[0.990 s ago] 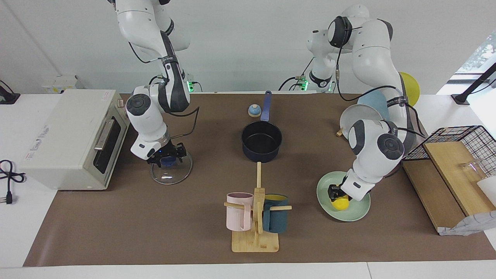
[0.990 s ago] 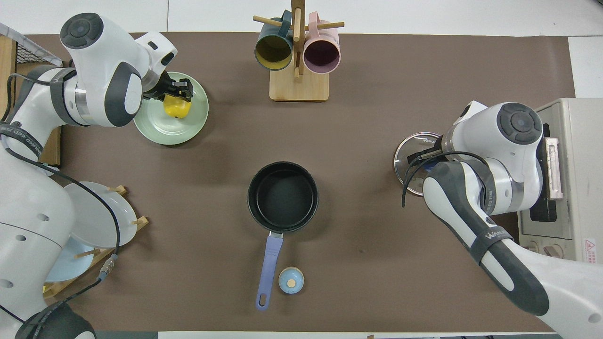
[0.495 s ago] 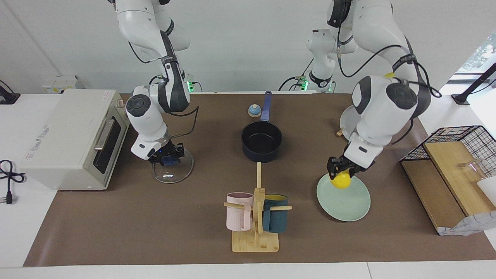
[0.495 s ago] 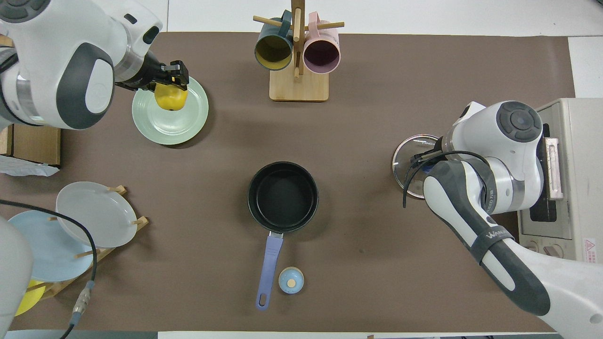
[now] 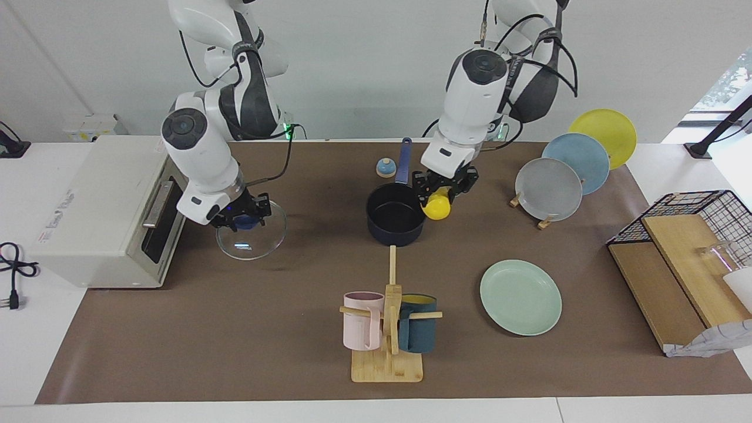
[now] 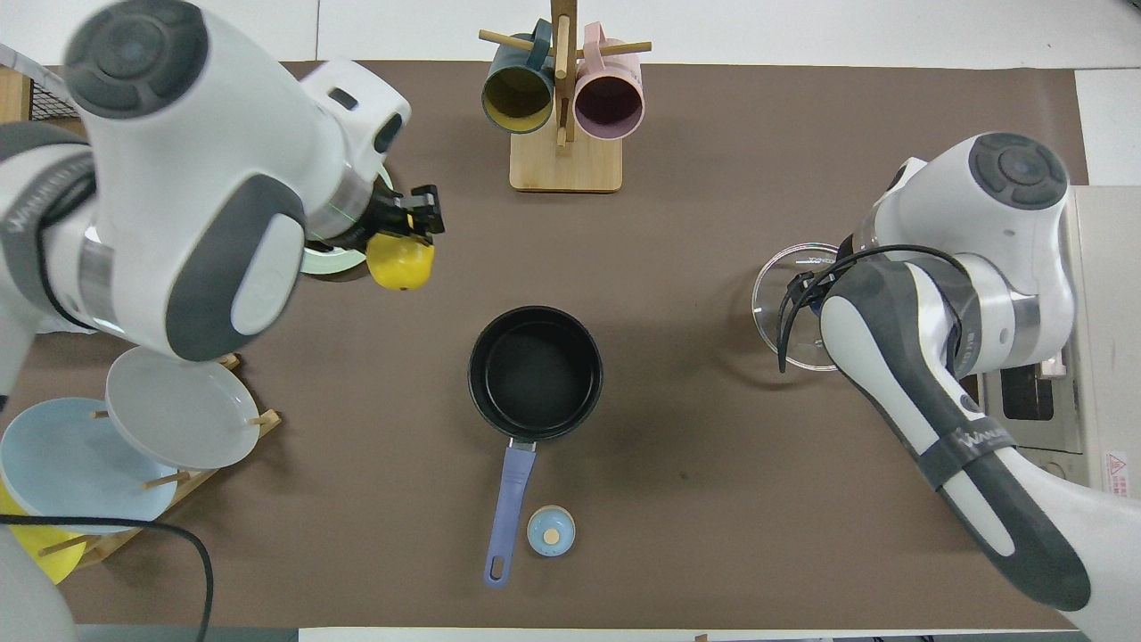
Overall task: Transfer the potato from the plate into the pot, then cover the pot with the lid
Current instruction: 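Carry the potato over the black pot with the left gripper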
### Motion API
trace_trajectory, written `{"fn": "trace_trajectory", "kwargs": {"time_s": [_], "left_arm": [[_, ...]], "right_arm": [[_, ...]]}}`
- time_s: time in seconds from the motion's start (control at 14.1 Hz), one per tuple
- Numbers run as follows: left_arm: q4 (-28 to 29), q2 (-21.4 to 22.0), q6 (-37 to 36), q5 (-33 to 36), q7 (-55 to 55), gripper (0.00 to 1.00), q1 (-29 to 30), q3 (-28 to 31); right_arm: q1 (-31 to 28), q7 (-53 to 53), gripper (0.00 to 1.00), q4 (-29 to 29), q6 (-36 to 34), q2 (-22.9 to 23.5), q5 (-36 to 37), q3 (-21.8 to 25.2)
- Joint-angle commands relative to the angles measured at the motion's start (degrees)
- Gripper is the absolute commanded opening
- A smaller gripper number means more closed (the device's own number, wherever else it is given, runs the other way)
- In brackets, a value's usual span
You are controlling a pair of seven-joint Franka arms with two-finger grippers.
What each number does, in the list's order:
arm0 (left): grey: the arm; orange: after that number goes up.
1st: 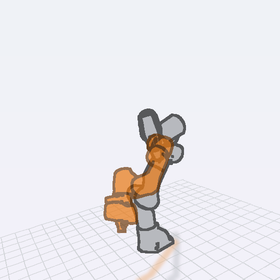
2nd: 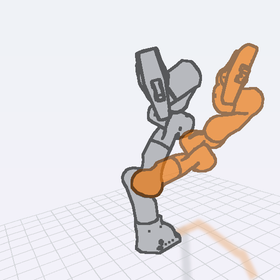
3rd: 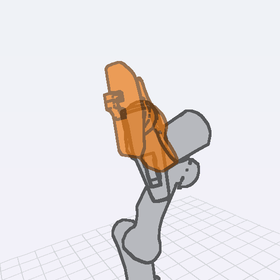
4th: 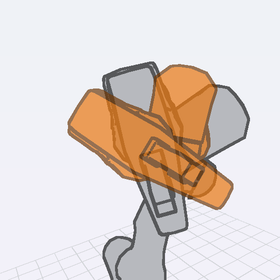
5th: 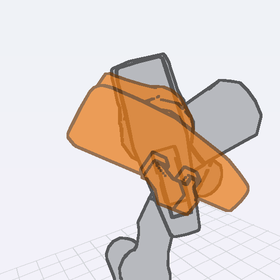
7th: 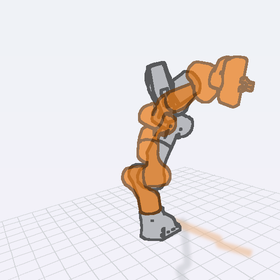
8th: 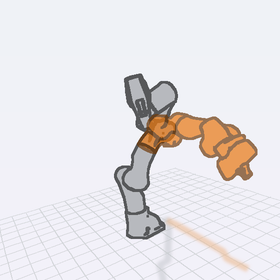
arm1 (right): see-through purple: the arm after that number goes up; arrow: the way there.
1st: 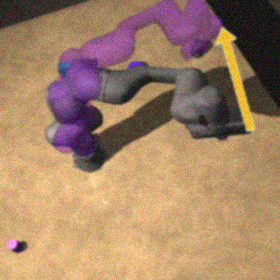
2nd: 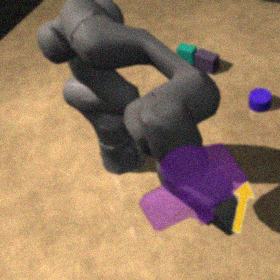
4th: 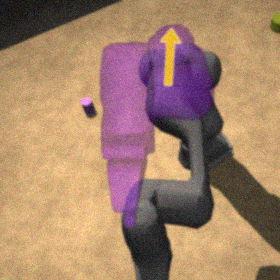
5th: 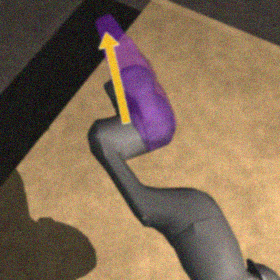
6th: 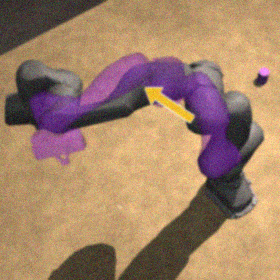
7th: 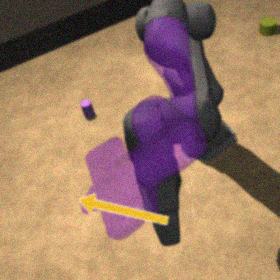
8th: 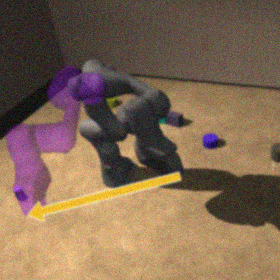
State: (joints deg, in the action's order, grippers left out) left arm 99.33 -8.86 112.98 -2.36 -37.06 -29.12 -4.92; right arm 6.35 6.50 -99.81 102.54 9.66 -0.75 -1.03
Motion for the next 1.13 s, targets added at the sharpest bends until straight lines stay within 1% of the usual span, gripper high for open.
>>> {"fn": "trace_trajectory", "kwargs": {"time_s": [0.0, 0.14, 0.21, 0.35, 0.42, 0.57, 0.64, 0.92, 1.06], "left_arm": [[12.98, 3.77, 11.54, -0.28, -3.71, 0.0, -4.61, 1.41], [15.27, 2.27, 15.33, 0.16, -4.95, 0.0, -6.38, 1.41], [16.15, 2.09, 15.87, 0.16, -5.21, 0.0, -7.17, 1.41], [17.12, 1.39, 16.22, 1.38, -6.26, 0.0, -8.32, 1.49], [18.17, 0.86, 18.05, 2.52, -7.66, 0.0, -8.93, 1.41], [21.07, 0.33, 23.14, 4.11, -9.43, 0.0, -9.37, 1.49], [21.17, -0.8, 23.6, 4.38, -9.52, 0.0, -9.38, 1.49], [21.17, -4.32, 27.2, 8.07, -13.12, 0.0, -10.08, 1.49], [21.34, -4.42, 27.3, 8.25, -13.13, 0.0, -10.34, 1.49]], "right_arm": [[-0.46, 1.41, 0.0, 6.26, -9.07, -1.57, 0.58, -0.2], [-0.46, 1.41, 0.0, 14.51, -18.12, -1.31, 1.27, -0.46], [-0.12, 1.32, 0.0, 15.86, -20.16, -1.31, 1.8, -0.47], [0.06, 0.88, 0.0, 15.87, -21.32, -1.66, 2.59, -0.38], [-0.02, 0.88, 0.0, 15.96, -21.5, -1.66, 3.9, -0.47], [0.32, 0.27, 0.0, 15.17, -20.45, -1.92, 3.65, -0.56], [1.2, -0.17, 0.0, 15.25, -20.36, -2.01, 3.83, -0.56], [1.29, -0.35, 0.0, 14.73, -19.74, -2.19, 3.65, -0.56], [1.38, -0.35, 0.0, 14.64, -19.57, -2.19, 3.74, -0.56]]}}
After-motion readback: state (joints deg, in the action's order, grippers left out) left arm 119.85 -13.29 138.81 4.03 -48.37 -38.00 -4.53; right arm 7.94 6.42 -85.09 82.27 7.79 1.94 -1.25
